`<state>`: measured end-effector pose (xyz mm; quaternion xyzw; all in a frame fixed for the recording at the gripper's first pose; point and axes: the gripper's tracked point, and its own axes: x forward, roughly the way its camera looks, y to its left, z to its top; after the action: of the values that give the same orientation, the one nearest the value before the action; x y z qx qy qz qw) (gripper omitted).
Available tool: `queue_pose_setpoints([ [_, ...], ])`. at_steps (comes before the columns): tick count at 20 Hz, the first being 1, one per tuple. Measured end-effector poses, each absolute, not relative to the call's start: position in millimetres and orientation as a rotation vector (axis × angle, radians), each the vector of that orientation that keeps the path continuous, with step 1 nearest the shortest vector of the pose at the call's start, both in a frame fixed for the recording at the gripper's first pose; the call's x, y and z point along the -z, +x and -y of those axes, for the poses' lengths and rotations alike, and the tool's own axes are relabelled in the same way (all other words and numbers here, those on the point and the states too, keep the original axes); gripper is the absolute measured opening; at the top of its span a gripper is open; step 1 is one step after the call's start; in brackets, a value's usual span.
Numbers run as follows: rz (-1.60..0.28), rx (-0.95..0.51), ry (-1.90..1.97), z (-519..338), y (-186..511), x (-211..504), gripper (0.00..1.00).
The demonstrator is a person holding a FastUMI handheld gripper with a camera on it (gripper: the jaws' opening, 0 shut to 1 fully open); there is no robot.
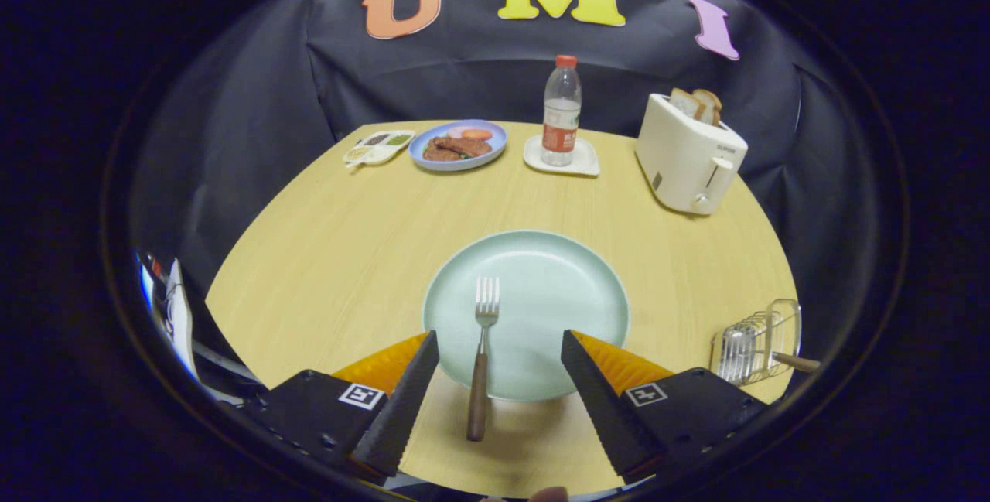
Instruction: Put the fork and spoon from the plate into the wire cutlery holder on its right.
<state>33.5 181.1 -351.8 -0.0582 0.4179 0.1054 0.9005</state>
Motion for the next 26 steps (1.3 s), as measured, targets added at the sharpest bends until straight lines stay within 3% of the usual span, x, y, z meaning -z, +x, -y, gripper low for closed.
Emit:
queue_pose_setpoints([
  [6, -0.911, -0.214, -0.163, -182.8, 42.2, 379.9, 0.92],
  [8, -0.920, -0.212, -0.161, -183.9, 42.7, 383.4, 0.85],
  [9, -0.925, -0.210, -0.162, -184.5, 42.2, 385.5, 0.77],
  [11, -0.937, -0.211, -0.160, -187.0, 40.6, 389.4, 0.75],
  [19, -1.005, -0.190, -0.143, -187.5, 35.1, 407.3, 0.14],
  [20, -1.010, -0.185, -0.138, -188.4, 34.8, 407.6, 0.17],
  [21, -1.020, -0.183, -0.138, -189.6, 34.9, 406.6, 0.04],
  [26, -1.042, -0.193, -0.159, -183.2, 33.4, 394.5, 0.01],
])
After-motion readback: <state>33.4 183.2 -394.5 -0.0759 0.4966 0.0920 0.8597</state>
